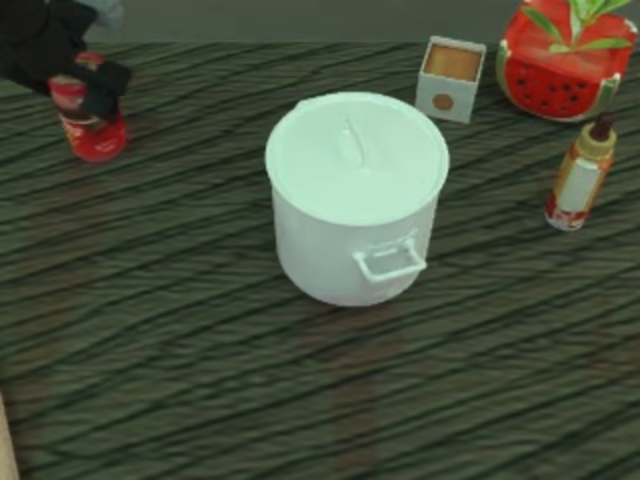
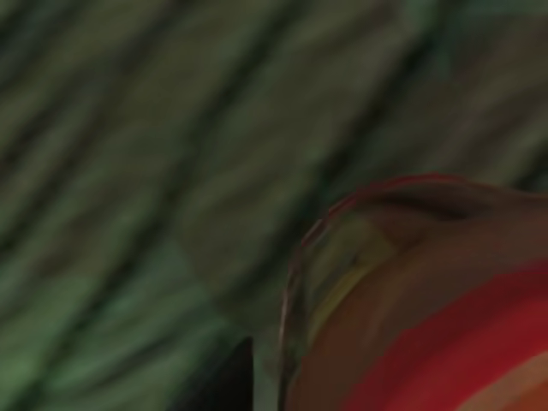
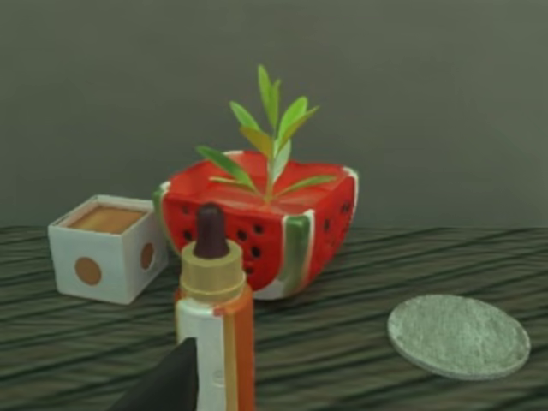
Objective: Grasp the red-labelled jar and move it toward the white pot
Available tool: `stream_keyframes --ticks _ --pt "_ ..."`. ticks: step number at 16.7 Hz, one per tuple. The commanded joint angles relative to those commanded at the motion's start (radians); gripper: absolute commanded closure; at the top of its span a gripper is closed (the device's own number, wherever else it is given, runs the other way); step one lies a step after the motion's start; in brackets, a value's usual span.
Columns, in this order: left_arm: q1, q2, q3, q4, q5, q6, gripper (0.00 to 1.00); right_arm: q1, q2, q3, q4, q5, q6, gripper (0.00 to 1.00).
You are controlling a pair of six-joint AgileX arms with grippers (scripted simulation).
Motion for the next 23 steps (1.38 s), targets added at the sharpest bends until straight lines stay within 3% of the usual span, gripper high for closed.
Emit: stream_keyframes --ticks 8,18,23 --pt "0.0 0.0 0.0 0.0 0.0 0.0 0.98 0.0 0.0 0.0 0.0 0.0 0.0 0.0" --pt "0.004 -0.003 -0.002 0.0 0.0 0.002 1.0 0.0 0.0 0.0 0.0 0.0 0.0 0.0" --pt "0.01 -0.165 -0.171 0.017 0.0 0.003 1.0 0.0 0.0 0.0 0.0 0.0 0.0 0.0"
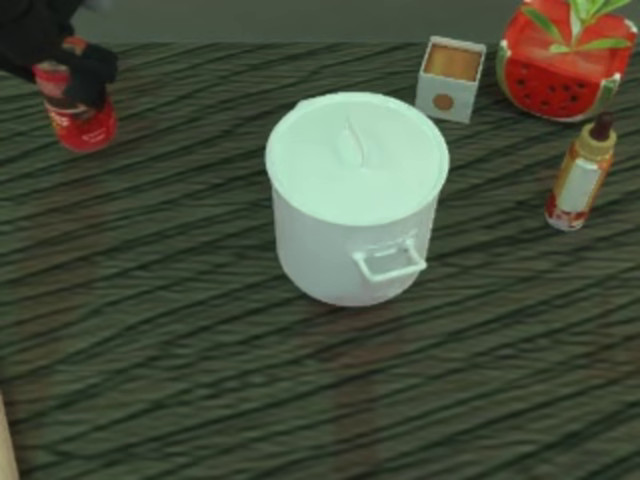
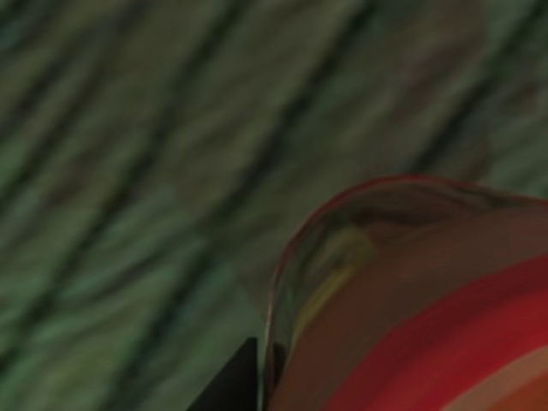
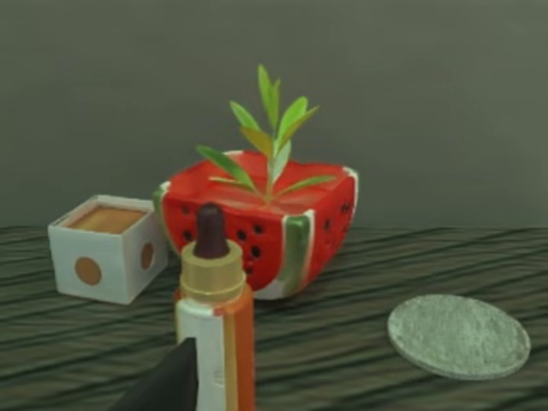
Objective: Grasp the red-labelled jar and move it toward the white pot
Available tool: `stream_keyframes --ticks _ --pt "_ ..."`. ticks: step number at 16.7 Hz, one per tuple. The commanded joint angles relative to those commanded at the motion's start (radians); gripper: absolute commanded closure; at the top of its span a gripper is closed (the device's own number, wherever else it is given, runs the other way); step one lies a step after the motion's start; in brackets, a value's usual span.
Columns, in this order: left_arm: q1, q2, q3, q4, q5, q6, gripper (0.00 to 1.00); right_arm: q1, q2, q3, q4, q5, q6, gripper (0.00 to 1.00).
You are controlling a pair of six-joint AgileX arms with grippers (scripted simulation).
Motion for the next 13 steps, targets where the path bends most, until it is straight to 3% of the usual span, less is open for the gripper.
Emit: stream_keyframes --ticks 7,13 --pt "0.021 -0.37 -0.414 0.029 -0.005 0.002 1.0 0.0 0.0 0.0 0.0 0.0 0.0 0.0" --pt "0.017 -0.415 -0.459 0.032 -0.006 0.005 1.0 0.0 0.0 0.0 0.0 0.0 0.0 0.0"
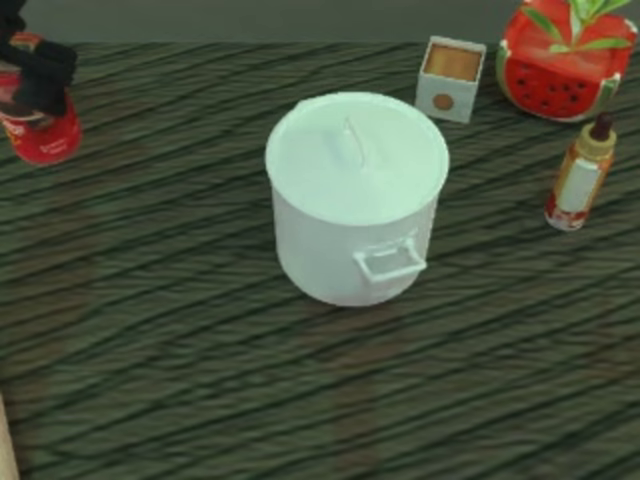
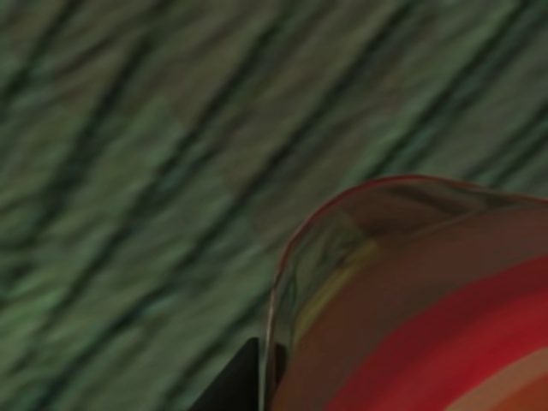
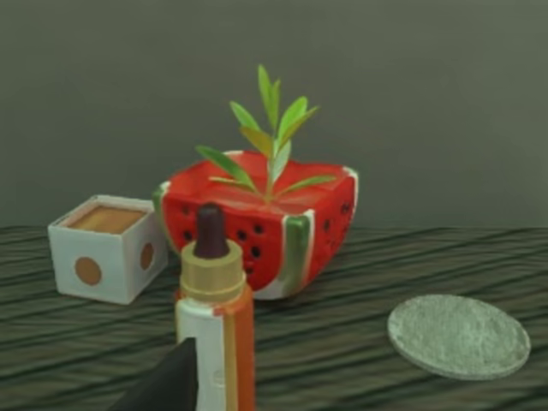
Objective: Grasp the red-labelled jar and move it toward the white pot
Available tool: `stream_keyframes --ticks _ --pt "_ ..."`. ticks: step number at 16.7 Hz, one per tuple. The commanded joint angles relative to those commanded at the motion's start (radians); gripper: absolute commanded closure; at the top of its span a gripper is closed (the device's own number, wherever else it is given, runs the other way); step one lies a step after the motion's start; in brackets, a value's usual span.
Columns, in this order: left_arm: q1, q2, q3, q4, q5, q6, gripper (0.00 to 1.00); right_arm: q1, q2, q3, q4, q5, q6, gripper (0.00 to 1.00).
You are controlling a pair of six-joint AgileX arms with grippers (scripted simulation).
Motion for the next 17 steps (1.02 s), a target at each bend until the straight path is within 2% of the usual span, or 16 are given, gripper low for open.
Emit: stream_keyframes --ticks 3,5,13,17 --pt "-0.021 -0.01 -0.023 0.016 -0.01 -0.034 1.0 0.0 0.0 0.0 0.0 0.0 0.0 0.0" --pt "-0.056 -0.029 -0.071 0.047 -0.032 -0.109 1.0 0.0 0.0 0.0 0.0 0.0 0.0 0.0" --pt "-0.266 -0.159 -0.387 0.245 -0.178 -0.636 1.0 0.0 0.0 0.0 0.0 0.0 0.0 0.0" --pt "-0.345 -0.214 -0.508 0.322 -0.232 -0.804 1.0 0.0 0.0 0.0 0.0 0.0 0.0 0.0"
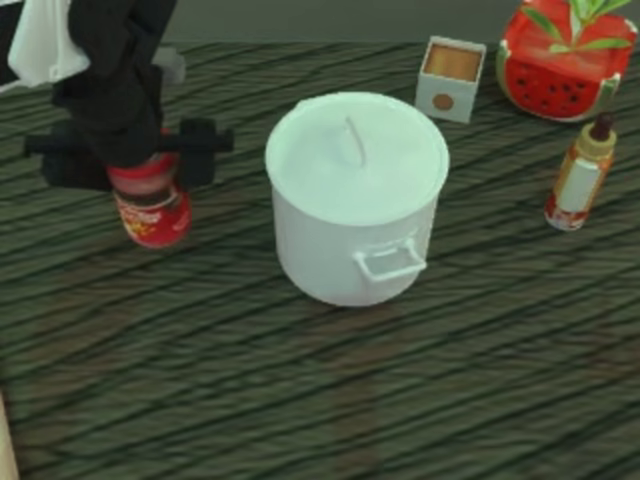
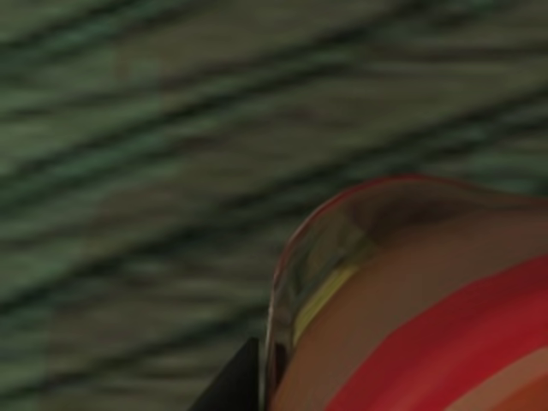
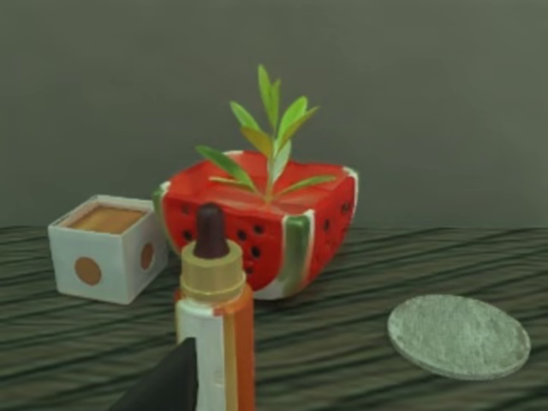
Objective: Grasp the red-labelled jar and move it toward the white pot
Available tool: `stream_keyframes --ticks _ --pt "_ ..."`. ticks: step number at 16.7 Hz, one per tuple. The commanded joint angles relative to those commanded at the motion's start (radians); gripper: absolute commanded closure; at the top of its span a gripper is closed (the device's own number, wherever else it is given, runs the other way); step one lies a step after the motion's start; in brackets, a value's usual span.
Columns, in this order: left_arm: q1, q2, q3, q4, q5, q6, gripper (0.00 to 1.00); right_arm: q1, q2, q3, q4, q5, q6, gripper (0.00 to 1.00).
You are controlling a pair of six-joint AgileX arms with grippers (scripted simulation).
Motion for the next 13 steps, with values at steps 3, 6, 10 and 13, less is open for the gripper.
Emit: stream_keyframes --ticks 3,6,10,13 --pt "-0.011 -0.008 -0.017 0.011 -0.008 -0.02 1.0 0.0 0.0 0.0 0.0 0.0 0.0 0.0" --pt "-0.007 -0.002 -0.017 0.012 -0.005 -0.016 1.0 0.0 0.0 0.0 0.0 0.0 0.0 0.0" --pt "-0.004 0.039 -0.056 0.095 -0.003 -0.012 1.0 0.0 0.0 0.0 0.0 0.0 0.0 0.0" --pt "-0.001 0.074 -0.09 0.166 -0.004 -0.009 1.0 0.0 0.0 0.0 0.0 0.0 0.0 0.0"
